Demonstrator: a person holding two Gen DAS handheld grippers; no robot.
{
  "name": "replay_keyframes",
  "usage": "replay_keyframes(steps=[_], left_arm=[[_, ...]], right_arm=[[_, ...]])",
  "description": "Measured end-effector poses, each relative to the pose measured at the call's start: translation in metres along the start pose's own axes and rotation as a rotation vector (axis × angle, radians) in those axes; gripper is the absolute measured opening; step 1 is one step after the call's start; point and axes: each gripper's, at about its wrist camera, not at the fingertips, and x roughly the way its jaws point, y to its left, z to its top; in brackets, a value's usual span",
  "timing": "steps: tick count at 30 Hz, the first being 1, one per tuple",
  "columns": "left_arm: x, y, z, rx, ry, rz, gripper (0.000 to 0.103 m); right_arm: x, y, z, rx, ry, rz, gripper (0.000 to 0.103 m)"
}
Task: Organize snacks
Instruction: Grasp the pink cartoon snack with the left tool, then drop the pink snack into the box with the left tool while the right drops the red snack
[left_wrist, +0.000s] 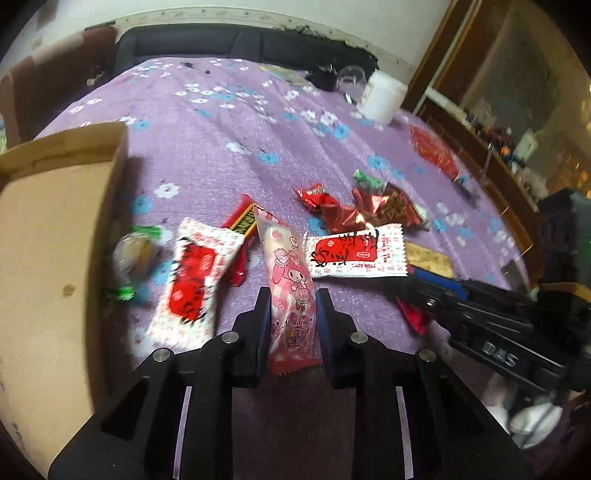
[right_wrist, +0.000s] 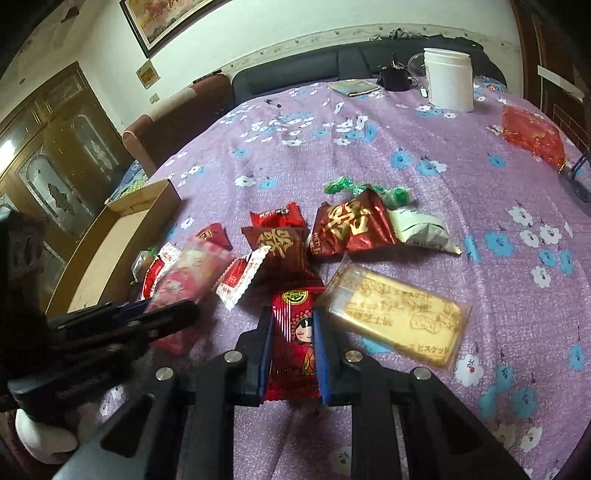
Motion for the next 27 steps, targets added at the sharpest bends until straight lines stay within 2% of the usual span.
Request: replay_keyframes(steps=[7,13,15,17,21,27], left_arm=[[-0.06,0.035,-0.013,-0.076,-0.109,-0.05,0.023],[-0.112,0.089,-0.035,-0.142,-0.182,0.045,0.023],[-0.12,0.108,-0.042,-0.174,-0.188,0.082,0.023],[-0.125,0.126,-0.05,-0.208,-0.194,0.11,0.023],[-0.128,0.149,-0.061,-0.262,-0.204,0.137,0.023],[-0.131,0.168,-0.072,-0.296,-0.203,0.147,0.023]], right_arm=[[-0.009,-0.004,-0.001,0.009,-0.05,-0.029,0.023],[-0.035,-0.002,-0.004,0.044,-0.134,-0.04,0.023],[-0.051,0.007,-0.008,0.067,-0.163,0.006,0.023],[-0.06,0.024,-0.01,0.056,-0.167,0.053,0.023],[-0.056,0.082,-0.006,-0.049,-0.117,0.137,0.023],[-0.013,0.169,-0.004,-0.189,0.016,0.245,0.022]])
